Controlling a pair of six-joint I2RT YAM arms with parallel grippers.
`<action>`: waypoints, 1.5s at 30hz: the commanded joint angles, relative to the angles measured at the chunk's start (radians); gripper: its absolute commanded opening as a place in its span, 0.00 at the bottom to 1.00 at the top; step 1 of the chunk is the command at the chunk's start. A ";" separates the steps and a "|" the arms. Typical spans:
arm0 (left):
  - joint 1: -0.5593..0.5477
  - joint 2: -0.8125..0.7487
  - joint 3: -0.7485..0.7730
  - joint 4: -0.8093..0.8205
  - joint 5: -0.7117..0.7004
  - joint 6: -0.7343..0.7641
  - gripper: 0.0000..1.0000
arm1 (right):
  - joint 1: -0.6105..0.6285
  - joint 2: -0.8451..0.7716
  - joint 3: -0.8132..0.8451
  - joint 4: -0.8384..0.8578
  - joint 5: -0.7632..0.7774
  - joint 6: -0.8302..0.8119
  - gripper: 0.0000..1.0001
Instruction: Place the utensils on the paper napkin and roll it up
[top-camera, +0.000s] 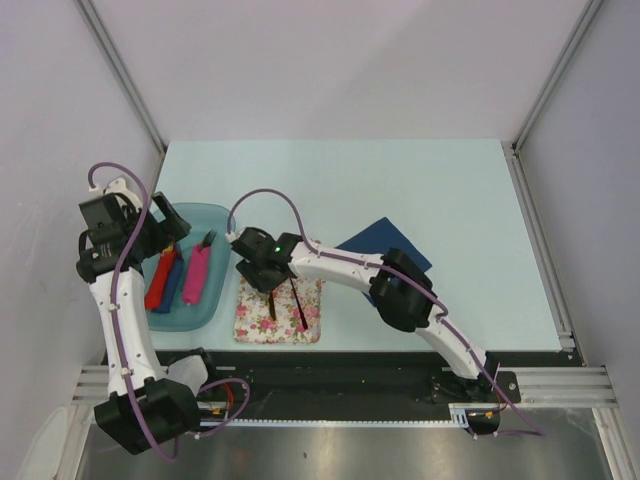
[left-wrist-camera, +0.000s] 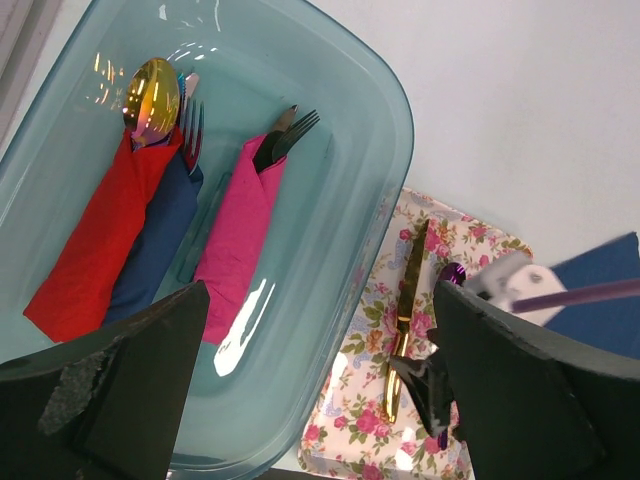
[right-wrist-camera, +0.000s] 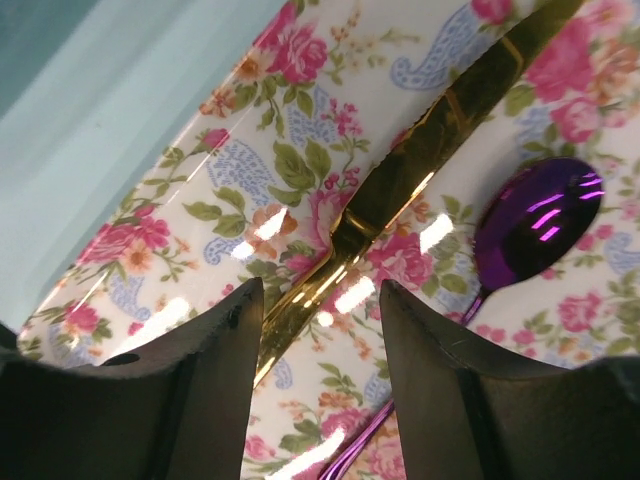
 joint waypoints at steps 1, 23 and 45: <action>0.011 -0.019 0.022 0.030 -0.005 -0.020 1.00 | 0.009 0.044 0.044 0.001 0.023 0.031 0.53; 0.011 -0.019 0.028 0.036 -0.016 -0.012 1.00 | -0.031 0.005 -0.094 -0.016 0.015 0.056 0.00; 0.011 -0.013 0.016 0.048 -0.018 -0.020 1.00 | -0.030 -0.164 -0.057 -0.024 0.029 0.087 0.00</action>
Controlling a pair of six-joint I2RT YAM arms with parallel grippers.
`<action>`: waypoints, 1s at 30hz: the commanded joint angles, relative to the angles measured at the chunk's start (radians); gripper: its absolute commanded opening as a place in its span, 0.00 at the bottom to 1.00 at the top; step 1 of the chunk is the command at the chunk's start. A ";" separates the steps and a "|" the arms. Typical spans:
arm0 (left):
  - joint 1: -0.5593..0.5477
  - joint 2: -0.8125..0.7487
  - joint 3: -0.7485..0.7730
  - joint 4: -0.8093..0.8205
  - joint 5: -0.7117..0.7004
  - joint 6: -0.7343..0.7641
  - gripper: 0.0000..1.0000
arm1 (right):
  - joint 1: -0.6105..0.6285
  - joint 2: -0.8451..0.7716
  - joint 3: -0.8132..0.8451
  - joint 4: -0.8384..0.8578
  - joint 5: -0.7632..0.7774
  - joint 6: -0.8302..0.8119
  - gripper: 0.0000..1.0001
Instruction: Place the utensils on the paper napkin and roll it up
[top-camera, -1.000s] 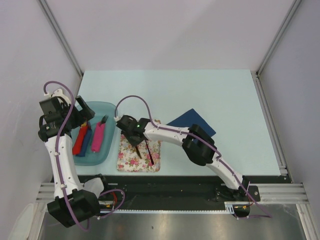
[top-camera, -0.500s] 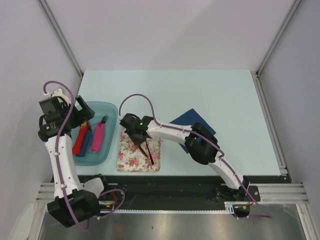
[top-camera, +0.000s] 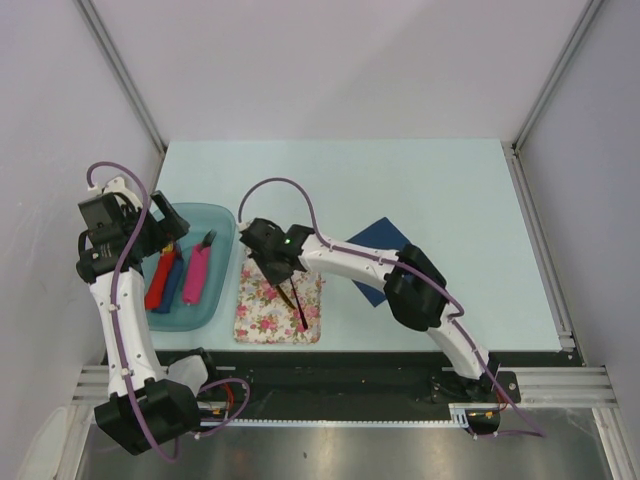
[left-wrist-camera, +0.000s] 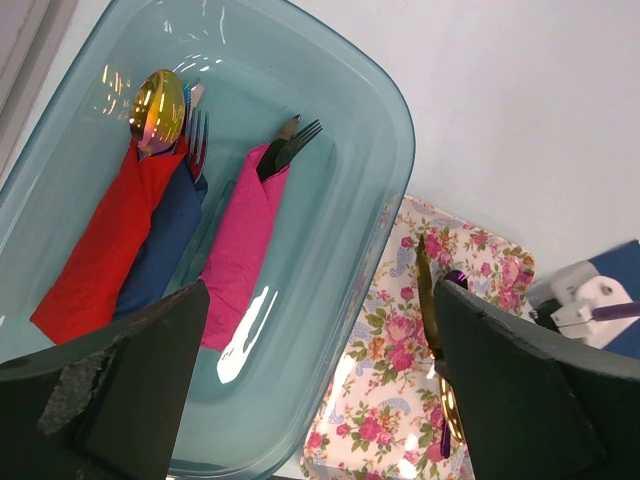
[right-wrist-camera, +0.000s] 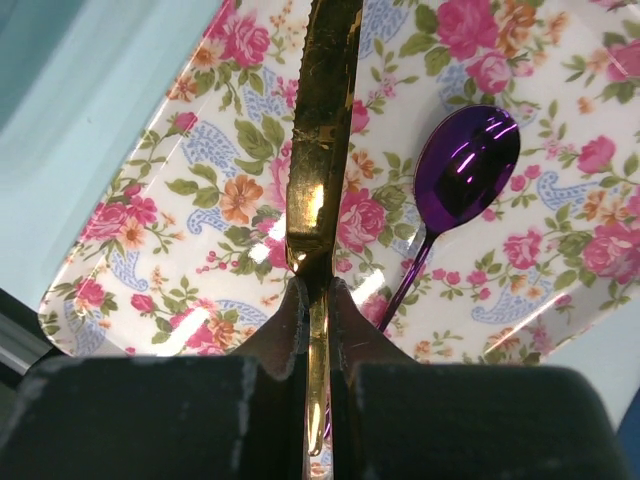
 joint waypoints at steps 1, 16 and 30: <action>0.011 -0.010 0.018 0.032 -0.006 -0.020 1.00 | -0.023 -0.102 0.001 0.007 0.009 0.020 0.00; 0.009 -0.126 -0.042 0.261 0.165 0.023 1.00 | -0.312 -0.478 -0.446 0.179 0.052 -0.002 0.00; -0.083 -0.100 -0.058 0.378 0.176 -0.004 1.00 | -0.647 -0.538 -0.717 0.293 -0.025 0.011 0.00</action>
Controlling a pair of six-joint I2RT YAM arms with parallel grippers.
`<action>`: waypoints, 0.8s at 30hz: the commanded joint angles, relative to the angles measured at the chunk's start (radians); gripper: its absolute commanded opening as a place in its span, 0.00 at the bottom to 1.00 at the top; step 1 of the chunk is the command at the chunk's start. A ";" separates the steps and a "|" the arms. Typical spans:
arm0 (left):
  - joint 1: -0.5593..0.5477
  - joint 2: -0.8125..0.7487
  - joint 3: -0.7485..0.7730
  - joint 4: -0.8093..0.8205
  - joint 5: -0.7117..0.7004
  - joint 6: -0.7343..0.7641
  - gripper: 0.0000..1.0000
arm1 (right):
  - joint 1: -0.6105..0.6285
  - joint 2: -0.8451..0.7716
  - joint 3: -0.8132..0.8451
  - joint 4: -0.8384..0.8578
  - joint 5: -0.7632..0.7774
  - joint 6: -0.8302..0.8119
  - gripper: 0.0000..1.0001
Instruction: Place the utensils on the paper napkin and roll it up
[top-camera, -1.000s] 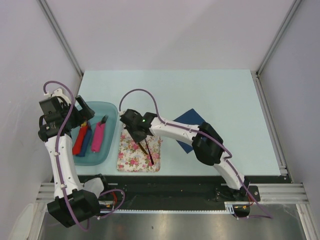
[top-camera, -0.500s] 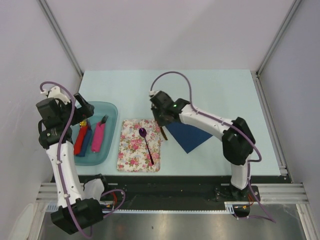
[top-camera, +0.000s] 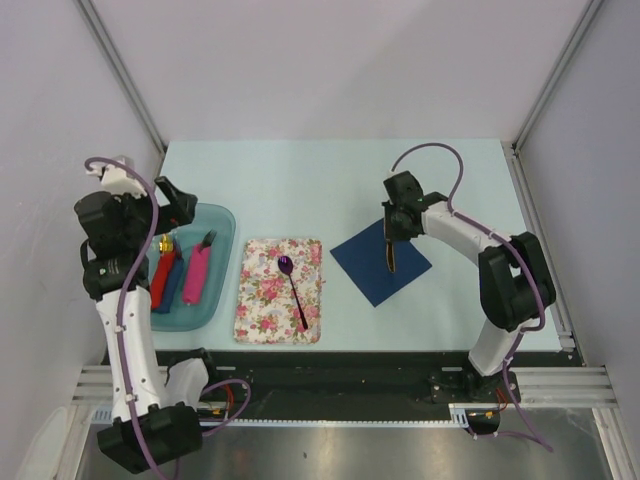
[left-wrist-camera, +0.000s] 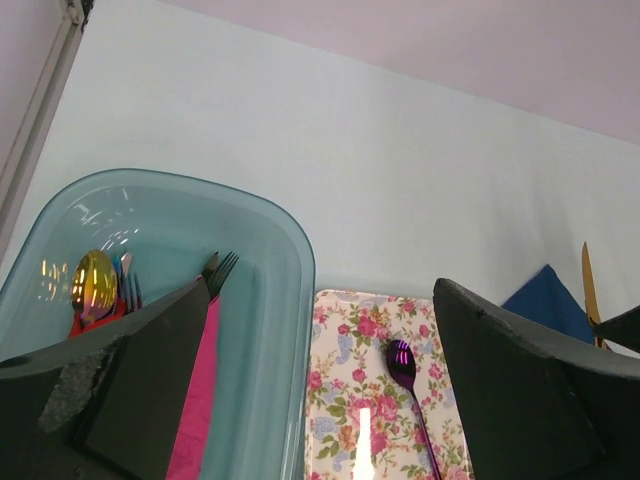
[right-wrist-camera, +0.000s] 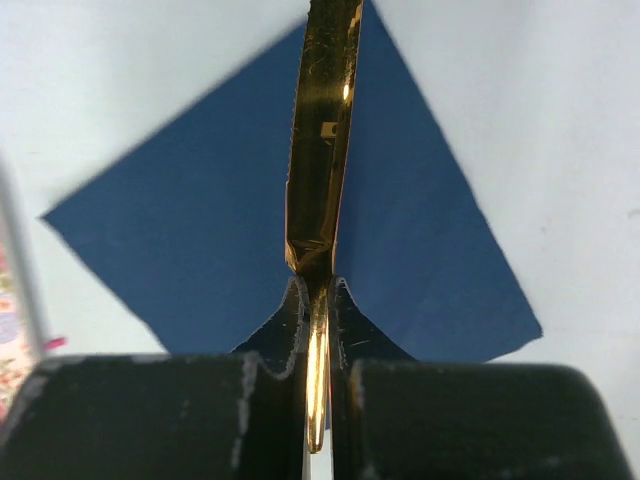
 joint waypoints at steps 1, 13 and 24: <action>-0.038 0.013 -0.008 0.070 0.012 -0.017 1.00 | -0.045 -0.026 -0.035 0.093 -0.027 0.011 0.00; -0.070 0.041 -0.023 0.110 -0.008 -0.068 1.00 | -0.058 0.060 -0.013 0.116 -0.043 0.037 0.00; -0.072 0.038 -0.037 0.130 -0.017 -0.089 1.00 | -0.045 0.114 0.028 0.093 -0.046 0.075 0.00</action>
